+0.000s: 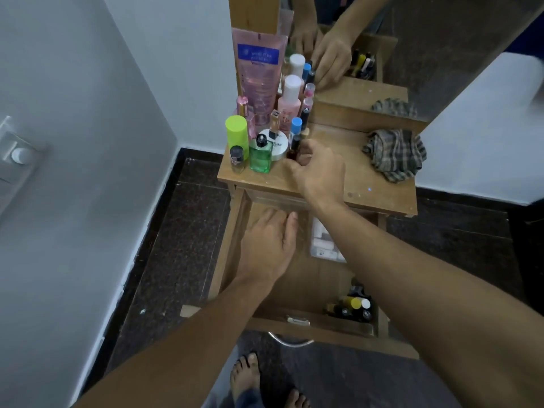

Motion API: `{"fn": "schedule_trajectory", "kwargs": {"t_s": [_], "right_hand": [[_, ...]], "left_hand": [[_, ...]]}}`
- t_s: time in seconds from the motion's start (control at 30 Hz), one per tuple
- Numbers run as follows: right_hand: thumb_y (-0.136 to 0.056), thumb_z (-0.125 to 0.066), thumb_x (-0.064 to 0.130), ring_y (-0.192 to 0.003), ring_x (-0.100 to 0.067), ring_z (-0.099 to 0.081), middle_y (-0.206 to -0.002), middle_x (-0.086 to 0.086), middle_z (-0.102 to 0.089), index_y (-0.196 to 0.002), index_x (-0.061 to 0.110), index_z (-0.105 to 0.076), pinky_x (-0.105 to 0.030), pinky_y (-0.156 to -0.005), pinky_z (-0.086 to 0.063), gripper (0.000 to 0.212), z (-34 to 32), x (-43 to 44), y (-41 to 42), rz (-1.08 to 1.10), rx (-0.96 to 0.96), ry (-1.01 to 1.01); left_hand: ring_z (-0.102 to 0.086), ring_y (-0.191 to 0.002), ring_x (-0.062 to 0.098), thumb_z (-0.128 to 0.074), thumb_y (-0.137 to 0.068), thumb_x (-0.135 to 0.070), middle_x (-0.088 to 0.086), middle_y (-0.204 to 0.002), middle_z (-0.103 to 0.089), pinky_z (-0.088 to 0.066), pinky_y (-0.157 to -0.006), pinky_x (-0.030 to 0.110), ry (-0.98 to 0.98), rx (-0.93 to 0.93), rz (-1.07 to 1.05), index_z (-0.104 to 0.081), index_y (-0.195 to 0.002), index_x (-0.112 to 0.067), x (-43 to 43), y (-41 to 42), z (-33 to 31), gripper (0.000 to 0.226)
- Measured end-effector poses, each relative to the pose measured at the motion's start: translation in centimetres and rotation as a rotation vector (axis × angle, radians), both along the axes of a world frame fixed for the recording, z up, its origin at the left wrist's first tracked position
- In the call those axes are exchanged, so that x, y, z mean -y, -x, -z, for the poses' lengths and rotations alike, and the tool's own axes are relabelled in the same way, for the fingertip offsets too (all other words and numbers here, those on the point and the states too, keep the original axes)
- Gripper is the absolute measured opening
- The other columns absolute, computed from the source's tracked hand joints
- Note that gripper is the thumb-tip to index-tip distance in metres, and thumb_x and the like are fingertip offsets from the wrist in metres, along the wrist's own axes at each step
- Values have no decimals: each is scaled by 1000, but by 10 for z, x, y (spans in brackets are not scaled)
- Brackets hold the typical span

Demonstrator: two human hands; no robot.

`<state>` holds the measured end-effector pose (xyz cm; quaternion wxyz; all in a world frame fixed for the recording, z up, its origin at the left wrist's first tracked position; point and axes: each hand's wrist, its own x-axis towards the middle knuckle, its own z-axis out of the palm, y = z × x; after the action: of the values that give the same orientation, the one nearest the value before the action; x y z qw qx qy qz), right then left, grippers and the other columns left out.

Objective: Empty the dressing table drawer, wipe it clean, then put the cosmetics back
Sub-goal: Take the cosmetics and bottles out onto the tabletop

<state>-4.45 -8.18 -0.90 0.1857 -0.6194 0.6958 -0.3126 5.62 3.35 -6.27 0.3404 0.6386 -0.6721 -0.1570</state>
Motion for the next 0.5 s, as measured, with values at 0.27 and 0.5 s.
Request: {"fn": "schedule_trajectory", "kwargs": {"t_s": [0.27, 0.5], "right_hand": [[-88, -68, 23, -79, -7, -63, -92, 9, -69, -97, 23, -74, -33, -72, -56, 11, 7, -67, 62, -53, -87, 58], [-85, -67, 22, -78, -10, -61, -88, 12, -67, -89, 26, -74, -38, -68, -54, 9, 18, -122, 111, -134, -159, -19]], "left_hand": [[-63, -89, 10, -62, -96, -26, -12, -99, -65, -51, -82, 25, -755, -174, 451, -70, -112, -28, -24, 25, -1, 18], [-59, -75, -1, -81, -77, -55, -12, -96, -71, -43, -63, 17, -819, 23, 633, -71, -101, -26, -52, 56, -9, 40]]}}
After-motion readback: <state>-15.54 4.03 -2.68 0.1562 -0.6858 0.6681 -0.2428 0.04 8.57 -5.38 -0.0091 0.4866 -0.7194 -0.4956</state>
